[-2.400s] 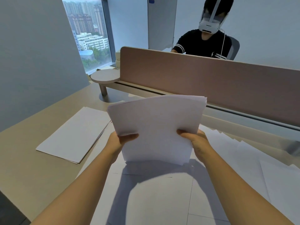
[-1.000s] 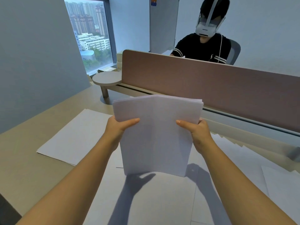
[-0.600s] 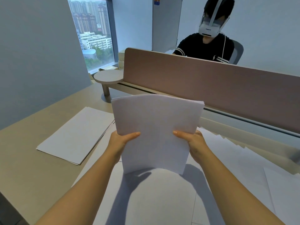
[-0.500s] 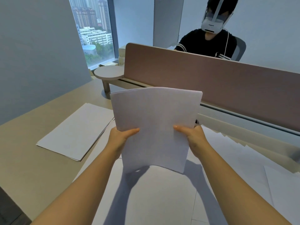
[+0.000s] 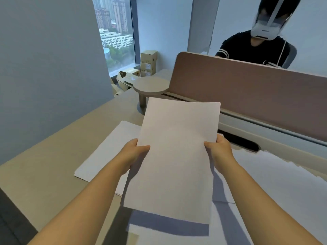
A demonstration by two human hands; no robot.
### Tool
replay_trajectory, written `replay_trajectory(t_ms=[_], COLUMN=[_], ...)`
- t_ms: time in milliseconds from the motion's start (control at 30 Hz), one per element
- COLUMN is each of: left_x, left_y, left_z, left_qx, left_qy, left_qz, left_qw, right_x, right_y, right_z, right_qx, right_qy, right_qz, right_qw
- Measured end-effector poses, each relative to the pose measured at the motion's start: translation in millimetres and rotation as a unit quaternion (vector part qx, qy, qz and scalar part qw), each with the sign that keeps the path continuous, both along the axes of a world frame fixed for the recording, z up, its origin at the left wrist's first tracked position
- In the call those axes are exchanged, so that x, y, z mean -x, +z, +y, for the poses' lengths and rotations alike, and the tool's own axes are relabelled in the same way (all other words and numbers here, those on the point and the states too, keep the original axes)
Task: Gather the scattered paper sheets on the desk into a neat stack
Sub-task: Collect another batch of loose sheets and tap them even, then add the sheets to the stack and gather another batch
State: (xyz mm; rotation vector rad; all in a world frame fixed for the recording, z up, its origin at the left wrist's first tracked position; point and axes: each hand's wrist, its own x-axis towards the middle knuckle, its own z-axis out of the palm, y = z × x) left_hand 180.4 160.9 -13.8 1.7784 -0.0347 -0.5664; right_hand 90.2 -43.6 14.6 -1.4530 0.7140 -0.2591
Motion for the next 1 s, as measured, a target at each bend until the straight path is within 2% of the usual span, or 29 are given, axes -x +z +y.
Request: replay_trajectory(t_ms=[100, 267, 533, 700, 833, 1000], left_x=[-43, -107, -168, -174, -169, -145], left_y=[-13, -32, -90, -102, -99, -87], left_z=[38, 92, 110, 107, 101, 70], left_qx=[-0.048, -0.104, -0.205, -0.277, -0.353, -0.259], left_qy=[0.003, 0.003, -0.012, -0.026, -0.026, -0.066], left_qz=[-0.015, -0.028, -0.059, -0.088, -0.157, -0.153], left_qw=[0.999, 0.994, 0.977, 0.957, 0.922, 0.951], right_x=[-42, -105, -155, -160, -152, -121], right_y=[-23, -58, -111, -125, -122, -111], right_z=[39, 94, 117, 117, 112, 88], right_qx=[-0.007, -0.001, 0.078, 0.12, 0.135, 0.122], right_qy=[-0.033, -0.026, 0.013, 0.007, -0.016, -0.036], right_qz=[0.053, 0.149, 0.237, 0.255, 0.245, 0.237], right_qw=[0.998, 0.988, 0.968, 0.96, 0.96, 0.963])
